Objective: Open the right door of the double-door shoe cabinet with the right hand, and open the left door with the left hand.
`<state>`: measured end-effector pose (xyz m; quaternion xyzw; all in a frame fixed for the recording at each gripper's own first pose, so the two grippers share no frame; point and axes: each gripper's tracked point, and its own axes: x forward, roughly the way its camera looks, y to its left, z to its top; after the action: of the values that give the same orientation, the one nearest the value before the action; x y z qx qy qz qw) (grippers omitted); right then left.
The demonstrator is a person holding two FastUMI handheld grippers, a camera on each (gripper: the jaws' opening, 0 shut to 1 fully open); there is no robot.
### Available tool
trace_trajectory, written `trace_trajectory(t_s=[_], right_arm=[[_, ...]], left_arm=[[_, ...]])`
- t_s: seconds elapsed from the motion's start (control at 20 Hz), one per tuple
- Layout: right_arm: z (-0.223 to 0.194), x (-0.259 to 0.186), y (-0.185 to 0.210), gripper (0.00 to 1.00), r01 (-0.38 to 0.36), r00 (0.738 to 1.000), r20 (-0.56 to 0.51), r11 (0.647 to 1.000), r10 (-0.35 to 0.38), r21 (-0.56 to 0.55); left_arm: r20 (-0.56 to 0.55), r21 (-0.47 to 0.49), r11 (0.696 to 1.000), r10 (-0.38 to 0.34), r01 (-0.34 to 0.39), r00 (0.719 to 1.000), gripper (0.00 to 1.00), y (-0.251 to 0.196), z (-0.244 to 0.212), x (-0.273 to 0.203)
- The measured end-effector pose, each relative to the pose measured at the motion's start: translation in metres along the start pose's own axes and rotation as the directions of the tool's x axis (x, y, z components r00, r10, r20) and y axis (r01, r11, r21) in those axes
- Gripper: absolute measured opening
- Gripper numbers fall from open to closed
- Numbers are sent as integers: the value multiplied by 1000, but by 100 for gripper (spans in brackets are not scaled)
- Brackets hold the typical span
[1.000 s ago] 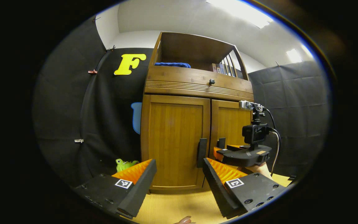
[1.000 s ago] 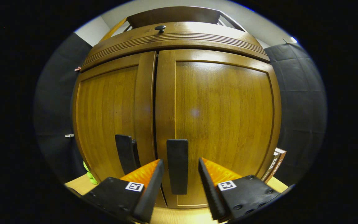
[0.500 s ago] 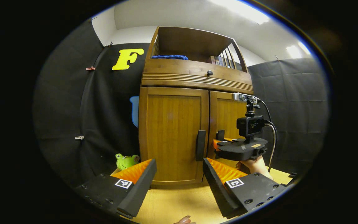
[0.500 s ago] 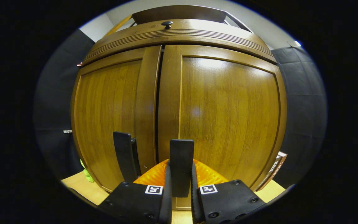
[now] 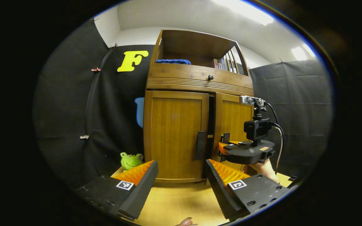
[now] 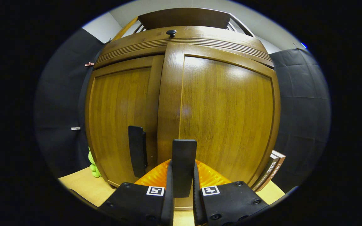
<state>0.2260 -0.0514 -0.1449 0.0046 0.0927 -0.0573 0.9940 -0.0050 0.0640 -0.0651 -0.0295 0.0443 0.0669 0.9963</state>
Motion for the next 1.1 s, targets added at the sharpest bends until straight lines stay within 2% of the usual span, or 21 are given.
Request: trace_trajectory(t_s=[0.05, 0.1, 0.3, 0.35, 0.5, 0.9, 0.95, 1.0, 1.1], right_arm=[[1, -8, -2, 29, -5, 1000, -1, 1000, 5, 2], [1, -16, -4, 24, -7, 1000, 1, 1000, 7, 3], [1, -40, -14, 24, -6, 1000, 8, 1000, 6, 1], [0, -45, -17, 29, -7, 1000, 6, 1000, 7, 5], [-1, -56, -23, 29, -10, 1000, 3, 1000, 10, 14], [0, -93, -47, 28, -14, 1000, 3, 1000, 14, 19], [0, -97, -50, 24, -15, 1000, 4, 1000, 15, 18], [0, -100, -53, 28, -15, 1000, 6, 1000, 14, 17], [-1, -106, -59, 28, -14, 1000, 6, 1000, 13, 19]], left_arm=[[-4, -3, 1000, -2, 2, 1000, 94, -2, -1, -5], [-4, -7, 1000, -2, 2, 1000, 93, -4, -1, -10], [-2, -11, 1000, -8, 8, 1000, 94, -10, 0, -30], [-1, -12, 1000, -12, 12, 1000, 94, -12, 0, -34], [3, -17, 1000, -26, 26, 1000, 94, -16, 0, -40], [4, -48, 995, -88, 88, 996, 95, -36, -3, -32], [3, -53, 994, -100, 100, 995, 95, -39, -3, -31], [3, -55, 993, -108, 108, 994, 95, -43, -4, -29], [0, -56, 991, -122, 122, 993, 95, -50, -6, -26]])
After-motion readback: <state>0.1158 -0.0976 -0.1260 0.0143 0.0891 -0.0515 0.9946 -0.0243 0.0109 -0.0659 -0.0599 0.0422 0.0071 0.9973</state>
